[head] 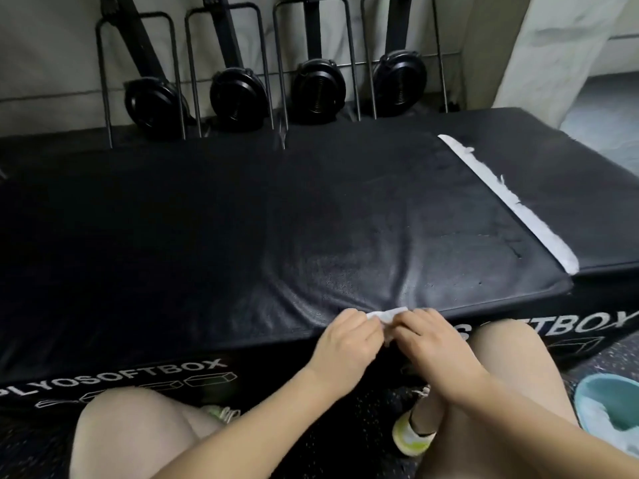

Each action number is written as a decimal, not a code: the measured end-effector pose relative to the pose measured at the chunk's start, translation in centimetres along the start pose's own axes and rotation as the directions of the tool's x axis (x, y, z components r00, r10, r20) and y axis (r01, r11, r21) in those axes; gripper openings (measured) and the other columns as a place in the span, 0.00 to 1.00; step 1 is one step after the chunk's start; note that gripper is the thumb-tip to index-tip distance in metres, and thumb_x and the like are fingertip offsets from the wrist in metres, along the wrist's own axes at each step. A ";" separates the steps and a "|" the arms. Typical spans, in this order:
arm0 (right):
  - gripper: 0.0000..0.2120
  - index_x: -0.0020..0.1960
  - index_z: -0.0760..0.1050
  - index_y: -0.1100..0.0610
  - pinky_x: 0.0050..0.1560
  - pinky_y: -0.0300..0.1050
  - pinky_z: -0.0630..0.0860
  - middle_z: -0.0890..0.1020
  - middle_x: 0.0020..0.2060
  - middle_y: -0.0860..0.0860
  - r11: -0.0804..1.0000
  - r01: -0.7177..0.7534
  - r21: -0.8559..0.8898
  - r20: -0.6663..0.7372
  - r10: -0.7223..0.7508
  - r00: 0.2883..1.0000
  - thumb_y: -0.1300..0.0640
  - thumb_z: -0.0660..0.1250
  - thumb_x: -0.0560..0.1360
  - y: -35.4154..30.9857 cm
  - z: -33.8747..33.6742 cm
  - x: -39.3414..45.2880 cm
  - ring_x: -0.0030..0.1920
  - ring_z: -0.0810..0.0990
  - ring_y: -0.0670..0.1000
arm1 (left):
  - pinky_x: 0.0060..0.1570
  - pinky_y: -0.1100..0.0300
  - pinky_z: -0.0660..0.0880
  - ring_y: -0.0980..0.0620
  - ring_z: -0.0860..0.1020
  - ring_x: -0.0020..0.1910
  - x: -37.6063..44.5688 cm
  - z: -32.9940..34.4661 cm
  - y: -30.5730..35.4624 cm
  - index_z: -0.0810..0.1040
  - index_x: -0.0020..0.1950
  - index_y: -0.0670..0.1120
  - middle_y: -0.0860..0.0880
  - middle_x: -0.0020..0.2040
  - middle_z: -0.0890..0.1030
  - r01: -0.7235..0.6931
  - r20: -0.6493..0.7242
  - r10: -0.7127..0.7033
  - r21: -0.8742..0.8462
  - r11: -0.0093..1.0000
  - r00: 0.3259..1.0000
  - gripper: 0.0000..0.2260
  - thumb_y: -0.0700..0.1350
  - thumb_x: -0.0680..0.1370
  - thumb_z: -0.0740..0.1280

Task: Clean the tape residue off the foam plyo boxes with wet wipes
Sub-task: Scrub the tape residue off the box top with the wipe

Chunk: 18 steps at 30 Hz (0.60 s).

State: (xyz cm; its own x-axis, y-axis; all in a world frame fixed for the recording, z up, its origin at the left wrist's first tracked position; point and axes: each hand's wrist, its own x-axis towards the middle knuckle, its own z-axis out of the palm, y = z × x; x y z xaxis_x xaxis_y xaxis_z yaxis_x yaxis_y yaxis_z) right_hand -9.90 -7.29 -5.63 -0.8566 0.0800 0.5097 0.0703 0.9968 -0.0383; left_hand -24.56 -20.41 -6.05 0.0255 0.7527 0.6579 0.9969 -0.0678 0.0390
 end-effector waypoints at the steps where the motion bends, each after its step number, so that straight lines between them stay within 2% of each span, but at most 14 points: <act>1: 0.10 0.42 0.80 0.57 0.46 0.44 0.65 0.78 0.41 0.51 1.000 -0.015 -0.015 0.003 0.015 1.000 0.59 0.61 0.77 0.7 -0.4 -0.5 0.42 0.73 0.53 | 0.39 0.54 0.70 0.48 0.71 0.36 0.8 0.5 0.5 0.79 0.38 0.43 0.48 0.36 0.75 -0.012 -0.002 0.012 0.004 1.000 1.000 0.10 0.36 0.79 0.67; 4: 0.07 0.43 0.81 0.57 0.48 0.43 0.67 0.80 0.43 0.50 1.000 -0.025 -0.013 0.000 0.025 1.000 0.60 0.65 0.77 1.8 -0.6 -1.1 0.43 0.74 0.52 | 0.38 0.53 0.70 0.48 0.70 0.35 1.7 0.9 1.1 0.77 0.38 0.44 0.48 0.36 0.73 -0.025 0.010 0.025 0.012 1.000 1.000 0.10 0.35 0.78 0.68; 6: 0.05 0.45 0.82 0.57 0.52 0.40 0.67 0.80 0.45 0.49 0.999 -0.031 0.041 0.000 0.031 1.000 0.60 0.68 0.77 2.2 -0.4 -1.1 0.45 0.77 0.52 | 0.39 0.54 0.71 0.49 0.71 0.36 1.5 0.4 0.9 0.80 0.41 0.44 0.49 0.37 0.75 -0.013 0.017 0.013 0.005 1.000 1.000 0.10 0.37 0.81 0.65; 9: 0.05 0.51 0.82 0.55 0.57 0.38 0.69 0.81 0.51 0.47 0.989 -0.023 0.149 0.037 0.017 0.999 0.58 0.67 0.80 3.0 -0.2 -0.8 0.50 0.79 0.50 | 0.45 0.57 0.72 0.50 0.75 0.40 0.8 -0.1 -0.3 0.83 0.49 0.45 0.53 0.44 0.80 -0.002 0.054 0.003 -0.028 1.000 0.999 0.08 0.40 0.82 0.64; 11: 0.06 0.54 0.81 0.53 0.57 0.40 0.73 0.81 0.54 0.45 0.976 -0.048 0.211 0.089 0.030 0.996 0.59 0.71 0.77 3.8 -0.1 -0.1 0.52 0.79 0.49 | 0.48 0.57 0.73 0.51 0.75 0.43 1.0 0.0 -1.2 0.82 0.51 0.47 0.55 0.47 0.81 0.048 0.131 -0.043 -0.041 0.998 0.990 0.06 0.43 0.82 0.65; 13: 0.10 0.53 0.81 0.51 0.54 0.42 0.75 0.80 0.52 0.44 0.969 -0.104 0.225 0.145 0.072 0.987 0.61 0.74 0.73 4.4 0.1 1.5 0.51 0.79 0.48 | 0.50 0.57 0.73 0.52 0.74 0.45 1.9 0.1 -1.9 0.82 0.51 0.49 0.56 0.47 0.80 0.098 0.207 -0.094 -0.009 0.995 0.974 0.06 0.45 0.81 0.65; 16: 0.07 0.46 0.80 0.50 0.46 0.45 0.76 0.79 0.42 0.45 0.974 -0.138 0.178 0.167 0.108 0.980 0.60 0.73 0.72 5.6 0.9 5.6 0.43 0.78 0.50 | 0.50 0.57 0.73 0.51 0.75 0.44 4.7 0.2 -3.5 0.82 0.51 0.47 0.54 0.46 0.80 0.137 0.279 -0.151 0.069 0.988 0.948 0.11 0.46 0.80 0.59; 18: 0.07 0.44 0.80 0.49 0.41 0.46 0.74 0.78 0.38 0.45 0.971 -0.175 0.163 0.153 0.150 0.977 0.61 0.73 0.71 6.8 1.4 8.3 0.40 0.79 0.51 | 0.48 0.55 0.74 0.49 0.76 0.43 7.2 0.1 -5.0 0.81 0.48 0.47 0.52 0.42 0.80 0.199 0.322 -0.237 0.146 0.969 0.917 0.14 0.47 0.78 0.55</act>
State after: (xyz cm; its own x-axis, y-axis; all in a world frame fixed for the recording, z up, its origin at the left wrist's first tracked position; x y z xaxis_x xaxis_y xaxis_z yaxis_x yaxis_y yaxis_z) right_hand -17.30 0.15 -2.86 -0.9043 0.2281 0.3608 0.1346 0.9545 -0.2662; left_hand -29.32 -14.57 -1.63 -0.1891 0.9167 0.3519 0.9819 0.1799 0.0591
